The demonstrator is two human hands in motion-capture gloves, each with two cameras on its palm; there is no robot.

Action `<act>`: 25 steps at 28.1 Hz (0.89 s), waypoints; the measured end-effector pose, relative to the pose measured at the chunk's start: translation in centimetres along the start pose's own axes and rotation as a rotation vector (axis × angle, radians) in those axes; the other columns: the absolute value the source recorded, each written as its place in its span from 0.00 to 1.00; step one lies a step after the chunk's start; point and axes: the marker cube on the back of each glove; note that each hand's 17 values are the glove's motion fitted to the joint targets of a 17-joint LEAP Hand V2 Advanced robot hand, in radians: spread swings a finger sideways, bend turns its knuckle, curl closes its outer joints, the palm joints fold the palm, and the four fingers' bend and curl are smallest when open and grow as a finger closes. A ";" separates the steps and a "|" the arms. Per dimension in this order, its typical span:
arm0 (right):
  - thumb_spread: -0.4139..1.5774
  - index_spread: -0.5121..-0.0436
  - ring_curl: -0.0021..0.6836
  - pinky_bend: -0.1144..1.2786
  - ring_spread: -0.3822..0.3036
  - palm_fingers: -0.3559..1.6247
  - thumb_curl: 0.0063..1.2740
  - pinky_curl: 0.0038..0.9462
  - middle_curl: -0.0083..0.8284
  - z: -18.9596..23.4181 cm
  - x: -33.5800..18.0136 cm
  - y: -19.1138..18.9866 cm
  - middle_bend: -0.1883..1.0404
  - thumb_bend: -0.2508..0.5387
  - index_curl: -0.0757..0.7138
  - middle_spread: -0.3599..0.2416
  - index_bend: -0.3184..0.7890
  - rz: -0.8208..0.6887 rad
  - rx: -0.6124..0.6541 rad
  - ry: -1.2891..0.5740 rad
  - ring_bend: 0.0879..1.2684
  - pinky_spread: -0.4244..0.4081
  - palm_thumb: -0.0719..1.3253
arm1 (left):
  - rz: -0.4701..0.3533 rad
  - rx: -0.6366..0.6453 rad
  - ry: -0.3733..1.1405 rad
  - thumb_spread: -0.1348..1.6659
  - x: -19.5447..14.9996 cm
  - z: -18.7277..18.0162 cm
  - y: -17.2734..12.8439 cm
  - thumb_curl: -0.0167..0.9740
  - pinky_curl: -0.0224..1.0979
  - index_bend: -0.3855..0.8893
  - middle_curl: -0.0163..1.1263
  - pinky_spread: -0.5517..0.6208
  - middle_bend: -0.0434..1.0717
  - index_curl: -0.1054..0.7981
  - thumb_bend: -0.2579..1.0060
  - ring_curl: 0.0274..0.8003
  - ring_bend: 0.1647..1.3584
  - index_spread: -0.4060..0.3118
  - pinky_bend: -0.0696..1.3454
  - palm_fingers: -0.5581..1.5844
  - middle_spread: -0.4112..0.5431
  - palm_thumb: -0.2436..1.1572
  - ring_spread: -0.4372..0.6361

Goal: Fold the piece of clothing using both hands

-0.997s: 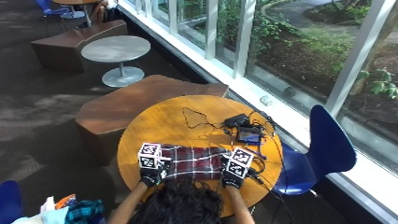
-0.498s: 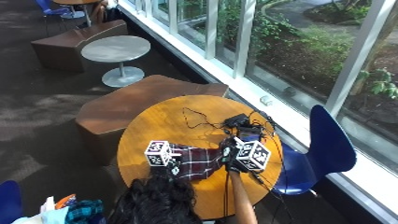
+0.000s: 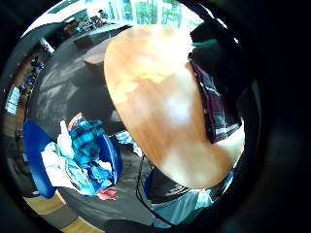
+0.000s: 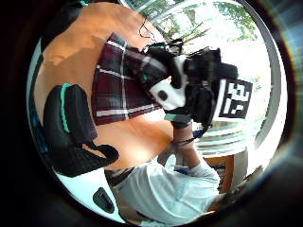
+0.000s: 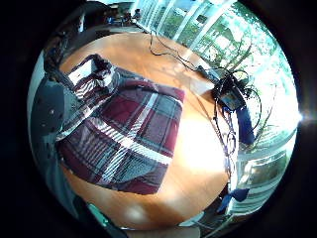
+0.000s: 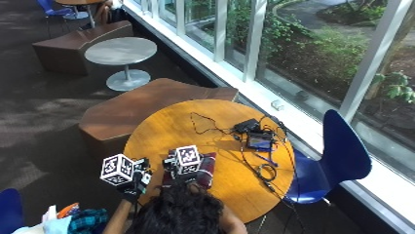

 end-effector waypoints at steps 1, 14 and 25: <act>0.49 0.49 0.75 0.59 0.22 0.77 0.45 0.49 0.61 1.5 -0.7 -0.1 0.48 0.31 0.41 0.21 0.39 -0.024 -0.025 0.019 0.66 0.15 0.80 | -0.014 0.008 -0.003 0.91 -0.4 -0.3 0.4 0.30 0.35 0.40 0.37 0.67 0.28 0.51 0.31 0.37 0.35 0.46 0.43 0.47 0.42 0.49 0.55; 0.61 0.43 0.69 0.56 0.28 0.52 0.42 0.49 0.56 -4.1 7.0 6.9 0.33 0.23 0.46 0.27 0.46 -0.125 -0.111 -0.077 0.44 0.27 0.68 | 0.090 0.097 -0.178 0.91 2.9 1.4 1.0 0.33 0.34 0.41 0.38 0.66 0.27 0.49 0.31 0.37 0.34 0.45 0.40 0.48 0.41 0.51 0.54; 0.78 0.37 0.47 0.39 0.52 0.38 0.35 0.38 0.52 -8.3 14.0 9.3 0.31 0.28 0.53 0.42 0.51 0.117 -0.203 0.212 0.12 0.64 0.54 | 0.113 -0.040 -0.302 0.88 8.8 2.3 1.9 0.32 0.33 0.42 0.37 0.67 0.24 0.49 0.24 0.37 0.31 0.42 0.37 0.49 0.41 0.44 0.53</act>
